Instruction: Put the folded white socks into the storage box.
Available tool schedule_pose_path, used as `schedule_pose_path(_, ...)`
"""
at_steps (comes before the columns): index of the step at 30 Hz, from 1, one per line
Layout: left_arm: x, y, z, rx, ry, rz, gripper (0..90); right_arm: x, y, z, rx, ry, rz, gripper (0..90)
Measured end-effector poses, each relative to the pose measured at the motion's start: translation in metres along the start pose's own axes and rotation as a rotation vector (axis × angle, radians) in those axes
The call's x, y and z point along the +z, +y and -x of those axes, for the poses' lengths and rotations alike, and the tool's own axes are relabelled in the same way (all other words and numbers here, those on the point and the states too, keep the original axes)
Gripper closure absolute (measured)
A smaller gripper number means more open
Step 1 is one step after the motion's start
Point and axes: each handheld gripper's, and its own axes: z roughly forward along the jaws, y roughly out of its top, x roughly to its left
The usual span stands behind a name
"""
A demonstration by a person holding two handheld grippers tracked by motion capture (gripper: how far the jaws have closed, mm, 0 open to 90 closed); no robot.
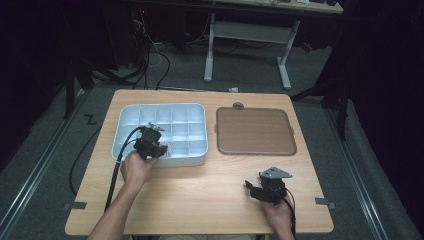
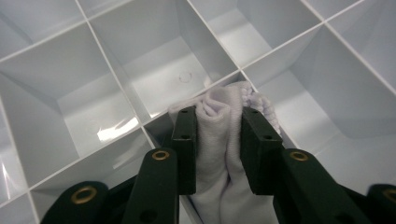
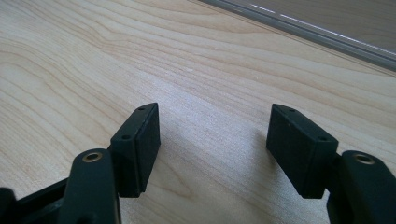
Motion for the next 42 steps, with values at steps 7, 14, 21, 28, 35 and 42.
schedule_pose_path(7,0.004,0.000,-0.003,-0.028,-0.004,-0.029,70.7,0.000,0.000,0.000,-0.001,-0.001,0.000,35.3)
schedule_pose_path(14,-0.001,0.002,-0.008,-0.071,-0.041,0.007,59.9,0.000,0.000,0.000,0.000,0.000,0.000,35.3)
schedule_pose_path(21,-0.012,0.006,-0.008,-0.095,-0.076,0.043,50.9,0.000,0.000,0.000,0.001,0.000,0.000,35.3)
schedule_pose_path(28,-0.025,0.013,-0.018,-0.167,-0.106,0.075,48.2,0.000,0.000,0.000,0.002,0.000,-0.001,35.3)
schedule_pose_path(35,-0.038,0.018,-0.020,-0.174,-0.123,0.110,47.6,0.000,0.000,0.000,0.001,0.000,0.000,35.3)
schedule_pose_path(42,-0.048,0.020,-0.023,-0.174,-0.123,0.130,46.5,0.000,0.000,0.000,0.001,0.000,0.000,35.2)
